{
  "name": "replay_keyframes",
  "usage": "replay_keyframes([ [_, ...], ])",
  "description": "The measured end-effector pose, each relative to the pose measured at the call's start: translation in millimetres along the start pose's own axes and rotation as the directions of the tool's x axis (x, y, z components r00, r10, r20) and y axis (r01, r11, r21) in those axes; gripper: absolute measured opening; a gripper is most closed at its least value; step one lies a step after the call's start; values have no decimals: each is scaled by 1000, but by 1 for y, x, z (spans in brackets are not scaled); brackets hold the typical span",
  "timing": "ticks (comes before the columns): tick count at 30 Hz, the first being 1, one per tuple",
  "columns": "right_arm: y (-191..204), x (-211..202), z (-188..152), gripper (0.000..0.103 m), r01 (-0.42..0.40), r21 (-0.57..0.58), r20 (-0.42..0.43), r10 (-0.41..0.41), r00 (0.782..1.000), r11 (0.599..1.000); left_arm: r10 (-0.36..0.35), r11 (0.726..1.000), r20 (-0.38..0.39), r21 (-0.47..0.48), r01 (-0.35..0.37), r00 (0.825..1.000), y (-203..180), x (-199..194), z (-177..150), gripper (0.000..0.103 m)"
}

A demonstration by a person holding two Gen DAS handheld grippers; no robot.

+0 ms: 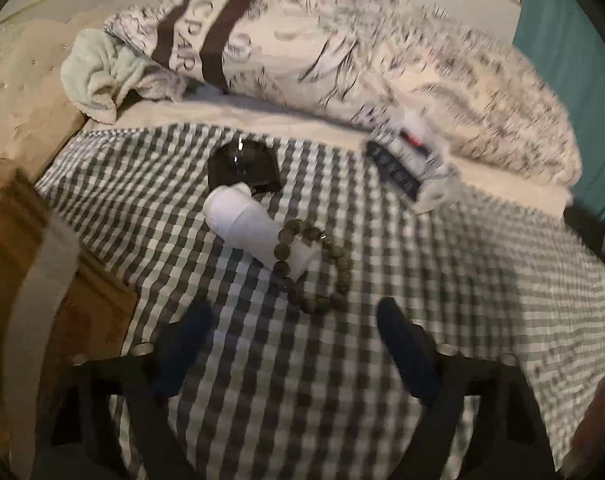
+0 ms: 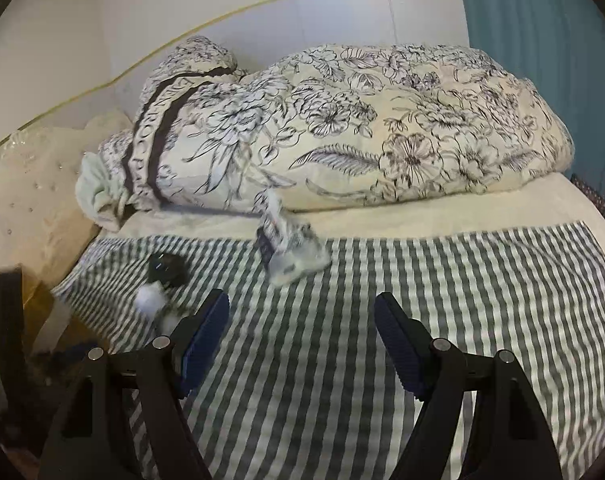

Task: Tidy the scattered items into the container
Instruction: 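Move both grippers back over the remaining items on the sheet, then grasp the bead bracelet with the left gripper while the right gripper grasps the packaged item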

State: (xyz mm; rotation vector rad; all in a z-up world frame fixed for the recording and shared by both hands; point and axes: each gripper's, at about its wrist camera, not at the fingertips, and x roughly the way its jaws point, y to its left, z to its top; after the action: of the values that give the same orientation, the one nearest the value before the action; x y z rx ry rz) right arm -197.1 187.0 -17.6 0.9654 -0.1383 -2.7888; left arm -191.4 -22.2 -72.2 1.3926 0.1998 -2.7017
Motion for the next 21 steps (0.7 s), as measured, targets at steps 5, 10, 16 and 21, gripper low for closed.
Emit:
replay_keyframes([
  [5, 1, 60, 16, 75, 6, -27, -53, -8, 999, 1000, 4, 999, -36, -47, -6, 999, 10, 31, 2, 82],
  [10, 9, 107, 12, 75, -33, -38, -114, 28, 993, 999, 9, 998, -68, -64, -14, 998, 15, 55, 3, 82],
  [16, 18, 138, 10, 75, -3, -71, -130, -6, 991, 997, 57, 996, -47, -66, -60, 997, 14, 75, 9, 71],
  [21, 23, 161, 21, 75, 48, -113, -119, -62, 991, 992, 56, 998, -16, -42, -56, 998, 6, 75, 13, 38],
])
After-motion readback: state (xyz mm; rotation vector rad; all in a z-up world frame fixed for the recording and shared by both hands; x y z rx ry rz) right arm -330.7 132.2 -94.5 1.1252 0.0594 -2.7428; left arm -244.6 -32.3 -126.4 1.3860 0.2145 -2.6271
